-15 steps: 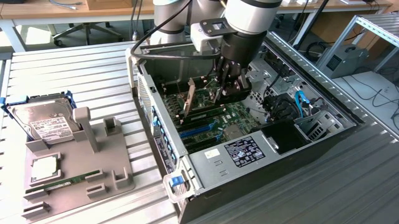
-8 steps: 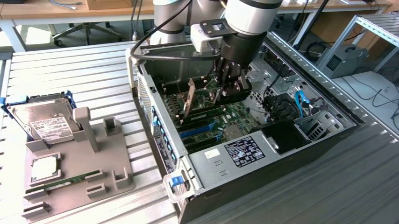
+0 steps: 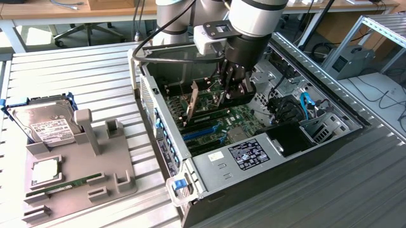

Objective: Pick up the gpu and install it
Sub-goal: 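Insert the gpu into the slot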

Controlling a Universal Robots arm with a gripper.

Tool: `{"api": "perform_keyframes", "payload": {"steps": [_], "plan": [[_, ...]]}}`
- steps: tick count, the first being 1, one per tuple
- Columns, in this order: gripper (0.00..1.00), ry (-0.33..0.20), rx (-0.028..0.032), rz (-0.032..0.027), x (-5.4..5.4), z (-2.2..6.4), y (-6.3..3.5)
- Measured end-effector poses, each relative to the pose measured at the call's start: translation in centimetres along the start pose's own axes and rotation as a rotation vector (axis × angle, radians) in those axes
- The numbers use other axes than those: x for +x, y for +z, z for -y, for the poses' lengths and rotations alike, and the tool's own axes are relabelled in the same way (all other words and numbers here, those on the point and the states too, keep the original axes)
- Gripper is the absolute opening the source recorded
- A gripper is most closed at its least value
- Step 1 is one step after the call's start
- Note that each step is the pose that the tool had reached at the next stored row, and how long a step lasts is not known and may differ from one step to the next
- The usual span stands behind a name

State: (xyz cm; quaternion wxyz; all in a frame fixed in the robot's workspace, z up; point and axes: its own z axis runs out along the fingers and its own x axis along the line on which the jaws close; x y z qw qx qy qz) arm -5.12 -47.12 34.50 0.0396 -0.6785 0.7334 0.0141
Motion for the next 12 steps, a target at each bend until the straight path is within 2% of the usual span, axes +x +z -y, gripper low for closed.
{"api": "perform_keyframes", "payload": {"steps": [12], "plan": [[0.27,0.0,0.0,0.0,0.32,-0.11,0.14]]}}
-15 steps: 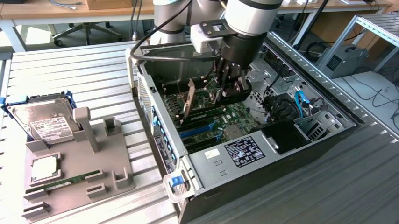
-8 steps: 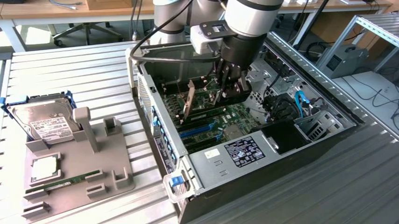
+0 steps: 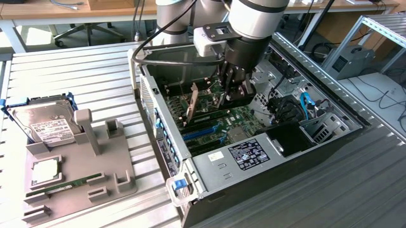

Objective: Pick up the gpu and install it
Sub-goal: 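Insert the gpu into the slot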

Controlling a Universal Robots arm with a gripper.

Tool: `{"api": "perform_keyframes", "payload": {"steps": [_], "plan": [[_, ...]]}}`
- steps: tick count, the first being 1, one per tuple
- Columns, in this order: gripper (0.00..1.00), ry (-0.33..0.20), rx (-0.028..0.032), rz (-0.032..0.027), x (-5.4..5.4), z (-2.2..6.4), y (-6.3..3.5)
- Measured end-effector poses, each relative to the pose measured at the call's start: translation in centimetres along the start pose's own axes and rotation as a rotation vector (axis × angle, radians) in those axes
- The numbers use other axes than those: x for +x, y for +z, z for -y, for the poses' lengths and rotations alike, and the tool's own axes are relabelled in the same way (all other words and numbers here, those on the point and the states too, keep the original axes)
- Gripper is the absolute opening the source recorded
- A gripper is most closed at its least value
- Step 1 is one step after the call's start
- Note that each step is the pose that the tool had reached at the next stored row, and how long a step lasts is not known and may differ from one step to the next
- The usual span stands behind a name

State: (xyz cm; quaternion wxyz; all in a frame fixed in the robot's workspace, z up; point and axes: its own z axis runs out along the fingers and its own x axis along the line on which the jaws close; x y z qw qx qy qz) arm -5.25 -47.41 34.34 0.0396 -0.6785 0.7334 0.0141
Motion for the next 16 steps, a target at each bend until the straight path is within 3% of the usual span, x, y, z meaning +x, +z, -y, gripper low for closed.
{"api": "perform_keyframes", "payload": {"steps": [16], "plan": [[0.27,0.0,0.0,0.0,0.17,-0.37,0.07]]}}
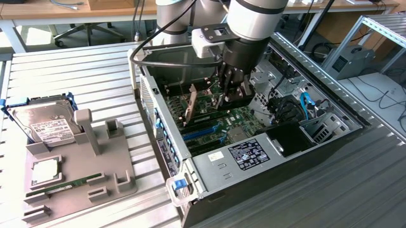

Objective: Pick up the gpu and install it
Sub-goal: 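Insert the gpu into the slot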

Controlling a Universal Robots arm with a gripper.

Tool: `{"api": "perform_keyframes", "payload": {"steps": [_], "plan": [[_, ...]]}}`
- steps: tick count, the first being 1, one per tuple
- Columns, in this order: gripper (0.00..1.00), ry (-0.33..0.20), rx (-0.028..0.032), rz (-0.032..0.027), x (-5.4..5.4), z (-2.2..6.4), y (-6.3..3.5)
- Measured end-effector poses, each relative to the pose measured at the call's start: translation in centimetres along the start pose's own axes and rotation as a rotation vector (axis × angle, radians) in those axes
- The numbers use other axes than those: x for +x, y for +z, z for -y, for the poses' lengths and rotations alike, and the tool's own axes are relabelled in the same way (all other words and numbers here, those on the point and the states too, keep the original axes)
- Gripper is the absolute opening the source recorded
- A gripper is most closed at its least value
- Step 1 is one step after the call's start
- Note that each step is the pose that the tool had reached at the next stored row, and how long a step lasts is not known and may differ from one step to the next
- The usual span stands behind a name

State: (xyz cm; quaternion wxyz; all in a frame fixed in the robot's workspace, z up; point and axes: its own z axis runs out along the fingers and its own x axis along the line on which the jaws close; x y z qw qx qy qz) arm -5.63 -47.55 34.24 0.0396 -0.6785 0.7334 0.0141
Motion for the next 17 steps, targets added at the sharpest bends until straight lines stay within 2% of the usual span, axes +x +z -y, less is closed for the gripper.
{"api": "perform_keyframes", "payload": {"steps": [17], "plan": [[0.27,0.0,0.0,0.0,0.37,-0.48,0.15]]}}
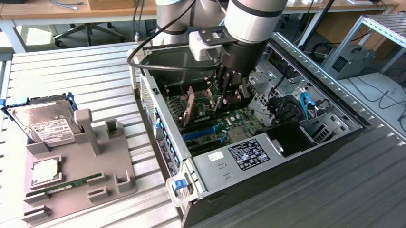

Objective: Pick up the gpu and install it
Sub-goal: 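Insert the gpu into the slot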

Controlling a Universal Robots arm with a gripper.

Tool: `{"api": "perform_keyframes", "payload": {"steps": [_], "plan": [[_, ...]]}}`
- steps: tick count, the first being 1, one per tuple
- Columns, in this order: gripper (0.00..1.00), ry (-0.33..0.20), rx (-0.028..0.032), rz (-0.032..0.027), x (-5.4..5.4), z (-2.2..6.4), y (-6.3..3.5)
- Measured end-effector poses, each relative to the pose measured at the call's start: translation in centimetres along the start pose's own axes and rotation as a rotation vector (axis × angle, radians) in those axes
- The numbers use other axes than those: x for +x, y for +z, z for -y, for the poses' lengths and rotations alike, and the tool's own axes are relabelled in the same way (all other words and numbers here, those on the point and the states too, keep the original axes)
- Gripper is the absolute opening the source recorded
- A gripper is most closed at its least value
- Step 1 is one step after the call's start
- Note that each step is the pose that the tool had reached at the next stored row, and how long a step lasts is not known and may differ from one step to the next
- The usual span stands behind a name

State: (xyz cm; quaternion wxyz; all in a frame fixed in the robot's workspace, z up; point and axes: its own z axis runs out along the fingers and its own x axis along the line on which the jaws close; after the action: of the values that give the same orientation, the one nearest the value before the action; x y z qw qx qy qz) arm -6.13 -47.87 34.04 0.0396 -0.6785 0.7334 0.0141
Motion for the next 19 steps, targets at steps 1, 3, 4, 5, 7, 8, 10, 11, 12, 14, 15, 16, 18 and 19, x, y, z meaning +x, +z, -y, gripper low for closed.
{"api": "perform_keyframes", "payload": {"steps": [1,3,4,5,7,8,10,11,12,14,15,16,18,19], "plan": [[0.27,0.0,0.0,0.0,0.08,-0.12,0.04],[0.27,0.0,0.0001,0.0,0.28,-0.34,0.15],[0.27,0.0,0.0001,0.0,0.35,-0.4,0.18],[0.27,0.0,0.0,0.0,0.41,-0.45,0.21],[0.27,0.0,0.0001,0.0,0.44,-0.48,0.23],[0.27,0.0,0.0001,0.0,0.51,-0.53,0.25],[0.27,0.0,0.0,-0.0001,0.57,-0.57,0.27],[0.27,0.0,0.0,0.0,0.58,-0.58,0.28],[0.27,0.0,0.0,0.0,0.6,-0.59,0.28],[0.27,0.0,0.0,0.0,0.78,-0.7,0.37],[0.27,0.0,0.0,0.0001,0.93,-0.76,0.45],[0.27,0.0,0.0,0.0,0.94,-0.77,0.45],[0.27,0.0,0.0,0.0,0.97,-0.79,0.47],[0.27,0.0,0.0,-0.0001,0.97,-0.79,0.47]]}}
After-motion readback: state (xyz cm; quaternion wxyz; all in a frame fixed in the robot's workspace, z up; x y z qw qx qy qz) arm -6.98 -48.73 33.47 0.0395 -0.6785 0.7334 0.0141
